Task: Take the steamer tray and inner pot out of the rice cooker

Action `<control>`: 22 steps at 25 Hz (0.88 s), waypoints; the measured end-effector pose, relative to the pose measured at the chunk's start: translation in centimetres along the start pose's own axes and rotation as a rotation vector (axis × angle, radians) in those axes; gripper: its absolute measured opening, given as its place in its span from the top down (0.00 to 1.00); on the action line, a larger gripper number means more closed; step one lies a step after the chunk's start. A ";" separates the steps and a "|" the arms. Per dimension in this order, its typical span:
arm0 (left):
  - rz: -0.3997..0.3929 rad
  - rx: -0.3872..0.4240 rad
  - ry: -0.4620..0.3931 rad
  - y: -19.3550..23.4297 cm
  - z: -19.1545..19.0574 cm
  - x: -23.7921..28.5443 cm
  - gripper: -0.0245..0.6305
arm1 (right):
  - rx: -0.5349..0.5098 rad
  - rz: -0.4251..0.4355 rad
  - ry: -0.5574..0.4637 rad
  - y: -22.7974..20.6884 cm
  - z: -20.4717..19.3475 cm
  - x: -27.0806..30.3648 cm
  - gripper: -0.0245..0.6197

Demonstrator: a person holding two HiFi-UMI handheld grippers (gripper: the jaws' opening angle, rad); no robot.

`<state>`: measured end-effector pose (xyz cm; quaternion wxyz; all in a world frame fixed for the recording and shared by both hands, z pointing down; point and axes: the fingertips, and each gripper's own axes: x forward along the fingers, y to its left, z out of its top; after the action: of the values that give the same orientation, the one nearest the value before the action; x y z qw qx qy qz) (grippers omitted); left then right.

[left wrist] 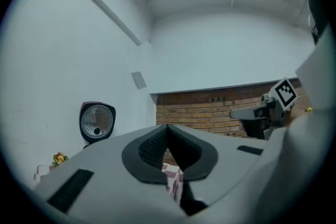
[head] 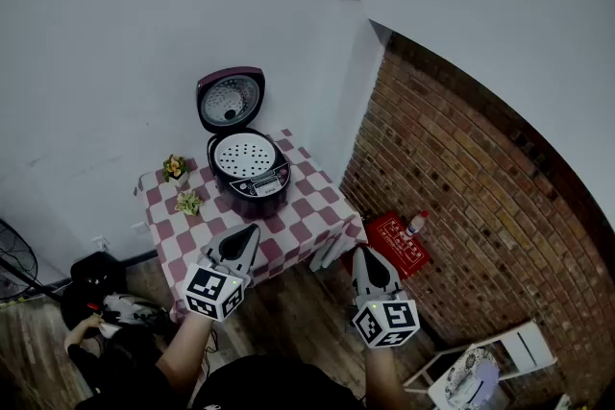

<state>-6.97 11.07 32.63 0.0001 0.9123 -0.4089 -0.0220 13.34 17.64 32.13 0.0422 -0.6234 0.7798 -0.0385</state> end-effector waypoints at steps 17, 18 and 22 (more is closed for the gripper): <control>-0.024 -0.035 0.024 2.8 -1.8 -1.0 0.96 | 0.020 0.006 0.012 2.9 -1.3 1.7 0.95; -0.022 -0.039 0.027 3.0 -1.9 -1.2 0.96 | 0.021 0.011 0.014 3.1 -1.3 1.9 0.95; -0.018 -0.060 0.044 3.7 -2.6 -1.5 0.96 | 0.027 0.027 0.024 3.8 -1.6 2.6 0.95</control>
<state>-10.60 9.69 35.37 0.0363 0.9158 -0.3998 -0.0140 8.94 15.95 33.26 0.0415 -0.6118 0.7879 -0.0559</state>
